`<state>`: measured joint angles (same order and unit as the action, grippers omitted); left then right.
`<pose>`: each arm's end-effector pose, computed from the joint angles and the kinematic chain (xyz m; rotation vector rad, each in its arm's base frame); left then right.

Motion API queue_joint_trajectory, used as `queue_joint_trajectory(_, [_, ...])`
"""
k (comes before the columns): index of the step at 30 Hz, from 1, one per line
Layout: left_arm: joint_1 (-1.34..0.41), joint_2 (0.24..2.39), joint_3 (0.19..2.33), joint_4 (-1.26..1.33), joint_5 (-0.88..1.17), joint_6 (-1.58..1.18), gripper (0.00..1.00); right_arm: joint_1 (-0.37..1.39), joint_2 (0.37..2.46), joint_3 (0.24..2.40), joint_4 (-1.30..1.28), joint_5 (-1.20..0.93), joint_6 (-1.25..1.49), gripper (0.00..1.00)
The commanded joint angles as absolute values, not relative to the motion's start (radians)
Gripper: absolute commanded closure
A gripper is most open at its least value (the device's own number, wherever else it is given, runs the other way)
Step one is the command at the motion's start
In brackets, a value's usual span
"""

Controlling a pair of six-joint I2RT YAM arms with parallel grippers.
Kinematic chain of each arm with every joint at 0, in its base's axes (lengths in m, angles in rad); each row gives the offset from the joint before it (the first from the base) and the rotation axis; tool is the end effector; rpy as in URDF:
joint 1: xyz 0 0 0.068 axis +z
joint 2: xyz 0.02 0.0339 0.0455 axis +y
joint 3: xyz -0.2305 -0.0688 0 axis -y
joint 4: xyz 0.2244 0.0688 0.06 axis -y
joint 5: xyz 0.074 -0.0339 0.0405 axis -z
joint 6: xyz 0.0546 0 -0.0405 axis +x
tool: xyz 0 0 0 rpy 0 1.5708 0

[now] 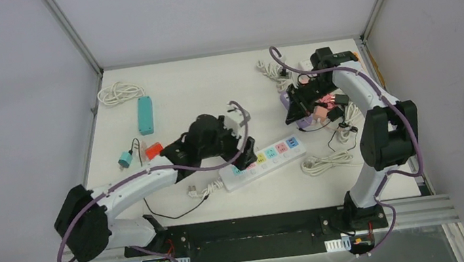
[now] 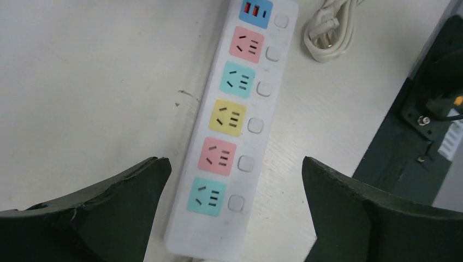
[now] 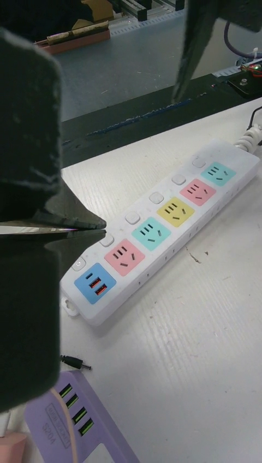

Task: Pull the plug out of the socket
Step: Move the plug to the center of the board.

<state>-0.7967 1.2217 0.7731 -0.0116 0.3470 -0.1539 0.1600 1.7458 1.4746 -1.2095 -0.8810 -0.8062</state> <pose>0.1836 -0.2144 0.2312 0.8896 1.9411 -0.9334 0.2916 0.0897 0.2299 -1.2383 2.2435 1.1085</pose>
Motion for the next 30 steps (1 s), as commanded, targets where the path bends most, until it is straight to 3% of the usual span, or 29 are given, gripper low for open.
queue_joint_trajectory(1, [-0.955,1.356,0.913,-0.129,0.100,0.094,0.01,0.133,1.707,1.489,-1.216,-0.923,-0.826,0.96])
queue_joint_trajectory(6, [-1.049,1.527,1.046,-0.237,-0.033,0.178,0.01,0.110,1.710,1.482,-1.203,-0.927,-0.806,0.93])
queue_joint_trajectory(15, [-1.065,1.680,1.169,-0.295,-0.038,0.217,0.01,0.087,1.691,1.447,-1.126,-0.926,-0.732,0.88])
queue_joint_trajectory(24, [-1.065,1.723,1.202,-0.321,0.046,0.222,0.01,0.070,1.696,1.444,-1.124,-0.931,-0.729,0.75])
queue_joint_trajectory(30, [-1.065,1.742,1.200,-0.318,0.110,0.221,0.01,0.057,1.706,1.450,-1.124,-0.927,-0.721,0.61])
